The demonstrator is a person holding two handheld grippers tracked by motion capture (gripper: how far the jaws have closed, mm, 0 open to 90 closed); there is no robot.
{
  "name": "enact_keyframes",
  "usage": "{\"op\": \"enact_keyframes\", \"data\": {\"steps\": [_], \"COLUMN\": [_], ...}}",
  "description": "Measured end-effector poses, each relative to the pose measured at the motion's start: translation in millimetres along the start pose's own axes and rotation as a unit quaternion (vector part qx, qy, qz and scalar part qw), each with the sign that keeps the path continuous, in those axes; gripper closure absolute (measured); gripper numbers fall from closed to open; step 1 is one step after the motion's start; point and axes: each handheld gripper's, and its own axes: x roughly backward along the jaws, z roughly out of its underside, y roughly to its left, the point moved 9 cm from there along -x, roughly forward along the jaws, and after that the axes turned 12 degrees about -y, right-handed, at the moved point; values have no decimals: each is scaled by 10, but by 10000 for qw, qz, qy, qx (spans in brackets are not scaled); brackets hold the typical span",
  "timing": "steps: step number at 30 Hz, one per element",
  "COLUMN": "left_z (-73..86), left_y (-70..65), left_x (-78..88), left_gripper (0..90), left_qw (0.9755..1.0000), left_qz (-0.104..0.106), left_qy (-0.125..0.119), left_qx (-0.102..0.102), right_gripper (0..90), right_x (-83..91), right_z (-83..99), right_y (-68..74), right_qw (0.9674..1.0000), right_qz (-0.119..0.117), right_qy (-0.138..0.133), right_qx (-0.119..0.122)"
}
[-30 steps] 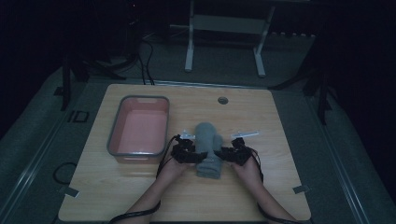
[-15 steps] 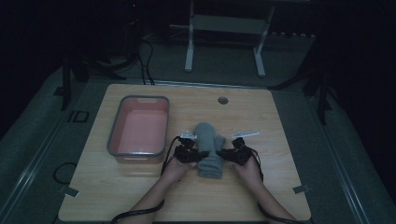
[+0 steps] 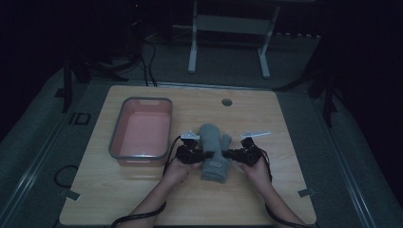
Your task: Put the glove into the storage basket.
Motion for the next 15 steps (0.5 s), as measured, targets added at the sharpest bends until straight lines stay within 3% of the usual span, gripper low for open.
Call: {"op": "enact_keyframes", "data": {"steps": [7, 11, 15], "left_z": [-282, -506, -623], "left_y": [-112, -134, -115], "left_x": [126, 235, 302], "left_gripper": [793, 792, 791], "left_qw": [9994, 9983, 9976], "left_qz": [224, 260, 244], "left_qy": [-89, -116, -96], "left_qx": [-250, -513, -639], "right_gripper": [804, 805, 807], "right_x": [189, 227, 218], "right_z": [-290, -456, -608], "right_y": [167, 260, 340], "right_qw": [9994, 9987, 9982], "right_qz": [-99, -138, -181], "right_qy": [-335, -462, -543], "right_qx": [91, 136, 154]}}
